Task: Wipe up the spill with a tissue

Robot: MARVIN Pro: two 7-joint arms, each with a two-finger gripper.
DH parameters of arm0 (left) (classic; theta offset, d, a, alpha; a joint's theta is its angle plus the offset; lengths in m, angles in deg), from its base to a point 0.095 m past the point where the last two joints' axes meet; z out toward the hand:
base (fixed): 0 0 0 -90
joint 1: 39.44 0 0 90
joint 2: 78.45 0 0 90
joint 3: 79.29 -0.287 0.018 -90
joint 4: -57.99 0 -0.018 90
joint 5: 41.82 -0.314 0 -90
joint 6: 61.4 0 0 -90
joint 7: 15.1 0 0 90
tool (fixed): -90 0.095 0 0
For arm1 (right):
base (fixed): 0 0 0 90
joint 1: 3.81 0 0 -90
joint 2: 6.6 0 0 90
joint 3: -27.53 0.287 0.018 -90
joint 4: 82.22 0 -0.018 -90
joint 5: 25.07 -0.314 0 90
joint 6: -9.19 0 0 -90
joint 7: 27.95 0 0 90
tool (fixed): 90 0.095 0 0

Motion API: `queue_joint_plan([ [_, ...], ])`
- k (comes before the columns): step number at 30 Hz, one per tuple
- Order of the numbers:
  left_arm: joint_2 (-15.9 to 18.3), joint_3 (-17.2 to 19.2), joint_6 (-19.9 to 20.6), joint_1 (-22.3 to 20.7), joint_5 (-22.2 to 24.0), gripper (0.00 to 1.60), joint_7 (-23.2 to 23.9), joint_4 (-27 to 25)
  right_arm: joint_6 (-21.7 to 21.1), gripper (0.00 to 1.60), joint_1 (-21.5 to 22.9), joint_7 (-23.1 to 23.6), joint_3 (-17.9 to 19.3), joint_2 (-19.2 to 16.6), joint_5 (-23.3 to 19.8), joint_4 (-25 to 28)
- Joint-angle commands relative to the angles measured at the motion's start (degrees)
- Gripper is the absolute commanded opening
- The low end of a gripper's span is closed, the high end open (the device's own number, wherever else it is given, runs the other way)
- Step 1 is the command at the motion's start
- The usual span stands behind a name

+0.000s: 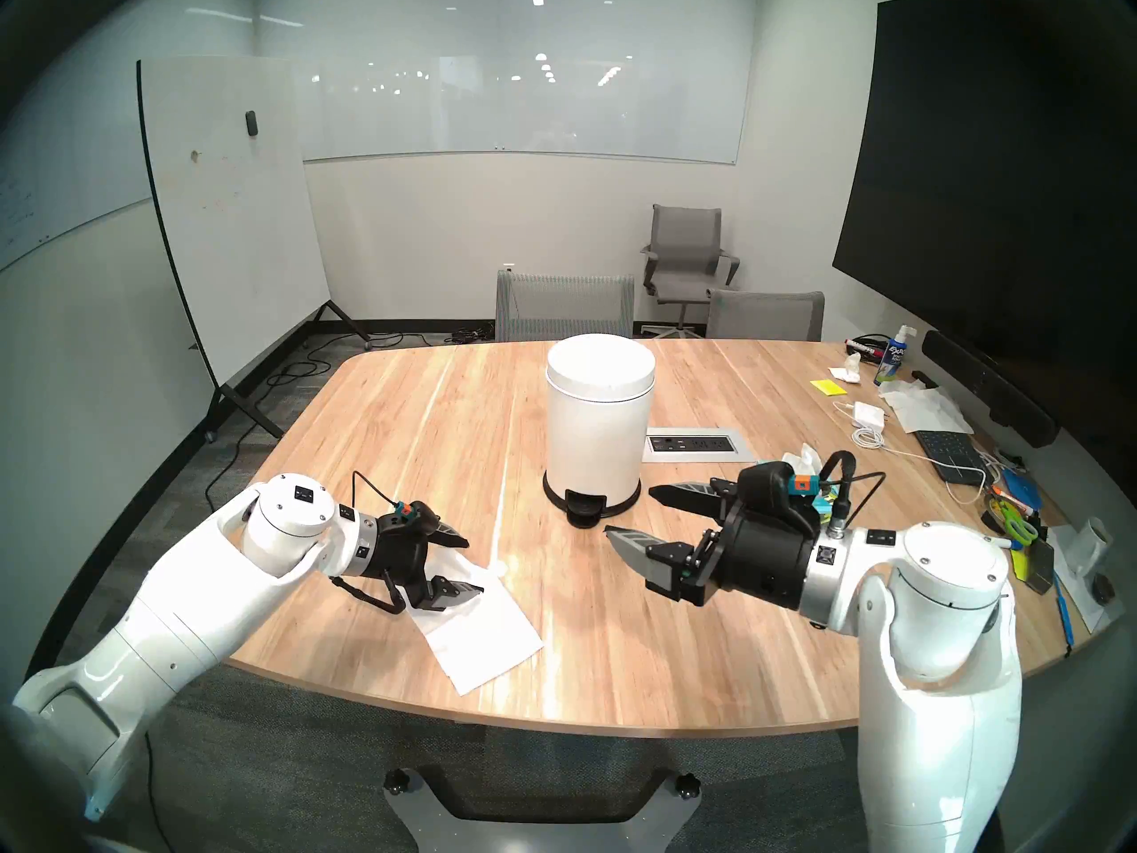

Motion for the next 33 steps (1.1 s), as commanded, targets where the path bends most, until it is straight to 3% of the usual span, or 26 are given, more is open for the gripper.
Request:
queue_joint_plan([
  [1, 0.41, 0.01, -0.32, 0.29, -0.12, 1.6, 0.08, -0.04, -0.13, 1.6, 0.32, 0.26, -0.14, -0.14, -0.2, 0.93],
  [17, 0.72, -0.68, -1.08, 1.34, -0.52, 1.57, -0.41, 0.34, -0.13, 1.6, 0.32, 0.26, -0.14, -0.14, -0.2, 0.93],
  [19, 0.74, -0.79, -1.11, 1.38, -0.49, 1.39, -0.49, 0.35, -0.13, 1.6, 0.32, 0.26, -0.14, -0.14, -0.2, 0.93],
  [20, 0.73, -0.85, -1.11, 1.4, -0.48, 1.2, -0.49, 0.36, -0.13, 1.6, 0.32, 0.26, -0.14, -0.14, -0.2, 0.93],
  [21, 0.73, -0.85, -1.11, 1.4, -0.48, 1.2, -0.49, 0.36, -0.13, 1.6, 0.32, 0.26, -0.14, -0.14, -0.2, 0.93],
  [22, 0.73, -0.91, -1.11, 1.43, -0.43, 0.86, -0.58, 0.37, -0.13, 1.6, 0.32, 0.26, -0.14, -0.14, -0.2, 0.93],
  [23, 0.74, -0.94, -1.11, 1.47, -0.4, 0.77, -0.65, 0.35, -0.13, 1.6, 0.32, 0.26, -0.14, -0.14, -0.2, 0.93],
  [33, 0.66, -1.14, -1.3, 1.85, -0.24, 0.58, -1.41, 0.36, -0.13, 1.6, 0.32, 0.27, -0.14, -0.14, -0.19, 0.93],
])
